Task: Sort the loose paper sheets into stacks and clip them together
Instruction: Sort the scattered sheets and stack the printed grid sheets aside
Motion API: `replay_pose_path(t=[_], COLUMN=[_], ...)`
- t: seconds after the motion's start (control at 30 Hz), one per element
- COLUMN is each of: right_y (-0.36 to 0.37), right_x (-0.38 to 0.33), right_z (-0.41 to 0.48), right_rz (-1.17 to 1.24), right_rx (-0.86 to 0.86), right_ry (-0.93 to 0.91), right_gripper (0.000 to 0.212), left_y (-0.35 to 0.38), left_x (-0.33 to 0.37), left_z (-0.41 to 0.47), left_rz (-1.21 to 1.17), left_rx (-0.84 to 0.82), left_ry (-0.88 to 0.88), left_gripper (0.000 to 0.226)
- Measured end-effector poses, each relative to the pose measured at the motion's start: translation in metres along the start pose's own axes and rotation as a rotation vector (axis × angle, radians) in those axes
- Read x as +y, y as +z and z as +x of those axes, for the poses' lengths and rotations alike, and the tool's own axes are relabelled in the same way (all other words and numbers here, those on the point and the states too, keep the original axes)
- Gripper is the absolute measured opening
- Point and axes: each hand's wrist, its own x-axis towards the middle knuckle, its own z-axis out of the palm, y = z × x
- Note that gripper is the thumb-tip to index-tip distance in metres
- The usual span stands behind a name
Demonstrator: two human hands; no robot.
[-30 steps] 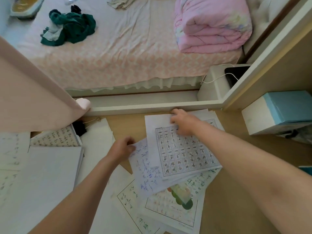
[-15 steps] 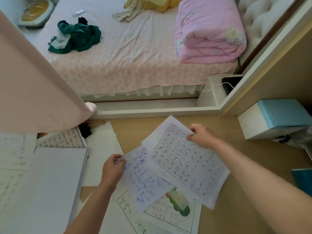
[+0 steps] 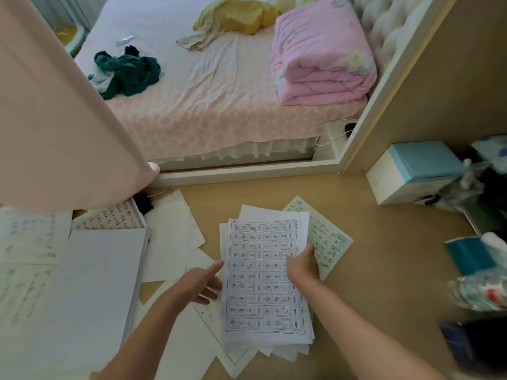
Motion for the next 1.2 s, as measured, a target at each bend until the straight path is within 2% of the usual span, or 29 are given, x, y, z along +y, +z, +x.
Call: replay_pose_path(t=[0.1,0.17,0.27,0.3,0.33,0.4,0.43,0.47,0.53,0.6,0.67,0.73,0.8,0.87,0.9,0.97,1.1,1.17,1.2], right_y=[0.012,0.010,0.000,-0.005,-0.011,-0.022,-0.029,-0.034,-0.042,-0.045,-0.043,-0.037,-0.029,-0.025,-0.025,-0.028,-0.039,-0.040,-0.039], right_x=[0.009,0.011,0.018,0.020,0.022,0.027,0.030,0.034,0.043,0.050,0.051,0.045,0.040,0.038,0.041,0.050,0.059,0.058,0.057], right_z=[-0.014,-0.023,-0.032,-0.033,-0.031,-0.021,-0.016,-0.010,0.000,0.005,0.005,-0.001,-0.006,-0.005,-0.002,0.004,0.011,0.008,0.007], right_rz=[-0.020,0.003,-0.063,-0.154,-0.285,-0.498,-0.542,-0.585,-0.652,-0.720,-0.695,-0.598,-0.489,-0.419,-0.446,-0.553,-0.617,-0.506,-0.369], right_rx=[-0.021,-0.100,-0.293,-0.267,-0.157,0.127,0.184,0.162,0.001,-0.075,-0.013,0.118,0.213,0.170,0.120,0.035,-0.164,-0.169,-0.113], right_ry=[-0.041,-0.066,-0.149,-0.200,-0.258,-0.357,-0.384,-0.386,-0.354,-0.370,-0.435,-0.452,-0.330,-0.154,-0.129,-0.229,-0.446,-0.479,-0.465], right_gripper=[0.062,0.061,0.044,0.036,0.034,0.041,0.047,0.055,0.075,0.082,0.072,0.061,0.065,0.084,0.093,0.098,0.091,0.081,0.073], left_y=[0.003,0.007,0.013,0.016,0.019,0.020,0.020,0.018,0.012,0.004,0.001,0.007,0.018,0.028,0.032,0.034,0.033,0.039,0.043], left_x=[0.007,0.011,0.003,-0.001,-0.004,-0.008,-0.010,-0.013,-0.020,-0.027,-0.029,-0.026,-0.019,-0.010,-0.006,0.002,0.012,0.014,0.013], left_z=[0.001,-0.001,0.002,0.002,0.002,-0.002,-0.004,-0.006,-0.008,-0.005,-0.001,0.003,0.007,0.009,0.010,0.013,0.025,0.031,0.035], left_rz=[0.170,0.074,0.063,0.097,0.121,0.097,0.044,-0.024,-0.143,-0.231,-0.249,-0.186,-0.065,0.076,0.114,0.117,0.077,0.125,0.164], left_rx=[0.113,0.096,0.104,0.150,0.201,0.267,0.273,0.268,0.255,0.251,0.241,0.231,0.290,0.391,0.426,0.468,0.432,0.423,0.444], left_ry=[0.056,0.092,0.127,0.149,0.173,0.219,0.242,0.261,0.280,0.268,0.245,0.228,0.238,0.259,0.276,0.323,0.349,0.307,0.291], left_gripper=[0.058,0.046,0.038,0.034,0.030,0.025,0.023,0.023,0.027,0.030,0.032,0.030,0.025,0.023,0.023,0.025,0.021,0.023,0.024])
